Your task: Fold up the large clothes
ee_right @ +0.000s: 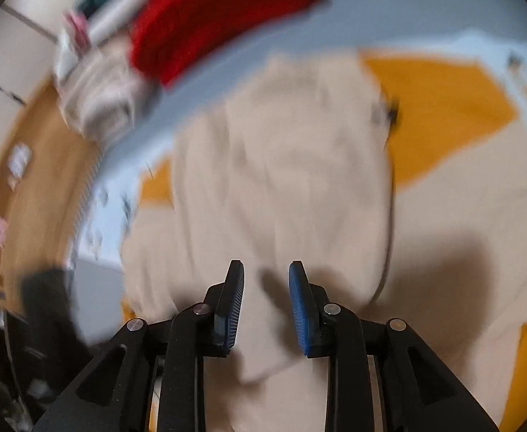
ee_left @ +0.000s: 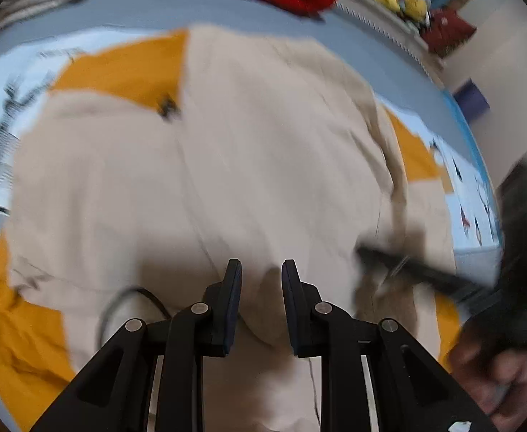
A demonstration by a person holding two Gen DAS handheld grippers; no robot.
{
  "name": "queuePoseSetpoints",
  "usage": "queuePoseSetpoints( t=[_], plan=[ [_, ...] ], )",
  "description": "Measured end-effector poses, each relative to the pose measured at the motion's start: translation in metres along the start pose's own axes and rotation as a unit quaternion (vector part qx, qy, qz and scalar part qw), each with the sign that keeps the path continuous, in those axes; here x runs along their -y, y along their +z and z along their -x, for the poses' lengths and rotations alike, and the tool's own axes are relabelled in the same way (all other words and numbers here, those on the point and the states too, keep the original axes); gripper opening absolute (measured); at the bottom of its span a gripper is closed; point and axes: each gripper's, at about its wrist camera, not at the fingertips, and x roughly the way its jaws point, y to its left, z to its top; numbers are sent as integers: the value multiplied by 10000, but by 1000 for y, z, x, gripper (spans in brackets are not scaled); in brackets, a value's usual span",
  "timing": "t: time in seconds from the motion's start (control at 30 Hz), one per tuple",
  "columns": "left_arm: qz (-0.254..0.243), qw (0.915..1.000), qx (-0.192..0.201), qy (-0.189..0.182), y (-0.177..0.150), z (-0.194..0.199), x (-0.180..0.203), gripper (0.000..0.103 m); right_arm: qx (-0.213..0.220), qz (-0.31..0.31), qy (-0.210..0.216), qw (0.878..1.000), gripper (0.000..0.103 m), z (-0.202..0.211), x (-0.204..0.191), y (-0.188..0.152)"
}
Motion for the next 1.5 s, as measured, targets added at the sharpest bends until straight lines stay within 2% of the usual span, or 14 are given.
queuePoseSetpoints(
  t=[0.07,0.17,0.27,0.43,0.53,0.67,0.77,0.93,1.0,1.1,1.27,1.37,1.43,1.5],
  plan=[
    [-53,9992,342,181,4,13,-4,20,-484,134,-505,9975,28,-23,0,-7],
    [-105,9948,945,369,10,42,-10,20,-349,-86,-582,9977,28,-18,3,-4],
    [-96,9887,1446,385,15,73,-16,20,543,212,-656,9961,28,20,-13,3],
    [-154,9739,2239,332,5,145,-34,20,2270,628,-641,9698,28,113,-44,-6],
    [-457,9614,2686,383,-9,185,-36,28,2953,771,-723,9495,28,164,-58,-21],
    [-1070,9363,3283,643,-44,233,-39,33,3481,1014,-841,9282,28,221,-66,-47],
    [-1136,9291,3411,870,-71,264,-52,33,3759,1220,-997,9132,27,261,-67,-79],
    [-536,9398,3271,837,-120,306,-93,33,4057,872,-1027,9040,26,333,-47,-133],
    [-366,9453,3155,740,-144,315,-109,33,4076,781,-957,9048,15,355,-34,-158],
    [-395,9468,3006,1076,-186,314,-120,26,4003,730,-1146,9062,15,379,-7,-205],
    [-560,9549,2662,1187,-229,302,-117,18,3639,322,-1409,9202,16,385,57,-269],
    [-474,9561,2688,1071,-231,299,-118,16,3252,-73,-1613,9318,16,370,91,-296],
    [-337,9624,2439,1146,-225,287,-124,13,3174,-240,-1454,9368,16,364,103,-303],
    [-107,9713,2138,1033,-221,275,-133,12,2949,-300,-1630,9410,16,352,111,-307]
  ],
)
